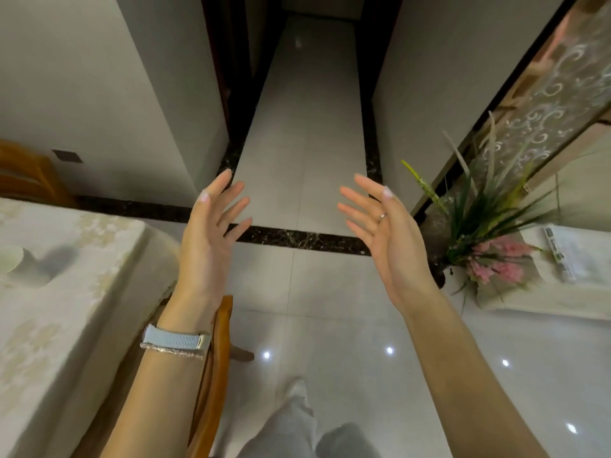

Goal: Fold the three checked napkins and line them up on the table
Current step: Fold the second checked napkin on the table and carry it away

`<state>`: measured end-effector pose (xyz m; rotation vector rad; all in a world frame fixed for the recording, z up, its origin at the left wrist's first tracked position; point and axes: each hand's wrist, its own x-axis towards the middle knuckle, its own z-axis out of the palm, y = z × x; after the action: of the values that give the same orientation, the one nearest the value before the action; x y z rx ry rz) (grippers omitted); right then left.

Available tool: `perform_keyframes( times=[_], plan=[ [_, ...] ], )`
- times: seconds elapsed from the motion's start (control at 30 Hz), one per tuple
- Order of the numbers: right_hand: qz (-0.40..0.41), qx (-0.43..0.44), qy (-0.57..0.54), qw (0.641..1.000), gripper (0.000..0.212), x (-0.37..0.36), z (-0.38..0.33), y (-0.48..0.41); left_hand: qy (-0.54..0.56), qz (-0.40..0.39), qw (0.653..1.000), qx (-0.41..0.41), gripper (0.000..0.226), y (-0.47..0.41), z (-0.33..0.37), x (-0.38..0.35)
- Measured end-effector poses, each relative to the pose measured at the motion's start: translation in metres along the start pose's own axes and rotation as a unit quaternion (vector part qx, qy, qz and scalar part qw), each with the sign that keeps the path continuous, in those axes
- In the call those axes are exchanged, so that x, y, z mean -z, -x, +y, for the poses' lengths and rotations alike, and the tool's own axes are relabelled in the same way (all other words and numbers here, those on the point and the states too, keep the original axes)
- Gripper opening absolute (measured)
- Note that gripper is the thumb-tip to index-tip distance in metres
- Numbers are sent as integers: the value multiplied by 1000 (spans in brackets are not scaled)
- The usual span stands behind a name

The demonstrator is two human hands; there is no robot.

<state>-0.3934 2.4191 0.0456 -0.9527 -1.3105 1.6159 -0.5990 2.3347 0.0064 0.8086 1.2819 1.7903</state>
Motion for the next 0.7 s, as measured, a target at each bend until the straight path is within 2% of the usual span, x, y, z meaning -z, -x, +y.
perform_keyframes(
  times=[0.13,0.4,0.7],
  plan=[
    [-32,-8,-10,999,38,-11,-4,-64,-12,15,1000,-3,53,-45,0,-6],
    [-127,-27,-8,992,41,-40,7,-205,-23,114,993,-21,56,-144,-10,18],
    [-293,-43,2,955,42,-101,13,-378,-30,310,947,-79,57,-243,-5,42]
  ],
)
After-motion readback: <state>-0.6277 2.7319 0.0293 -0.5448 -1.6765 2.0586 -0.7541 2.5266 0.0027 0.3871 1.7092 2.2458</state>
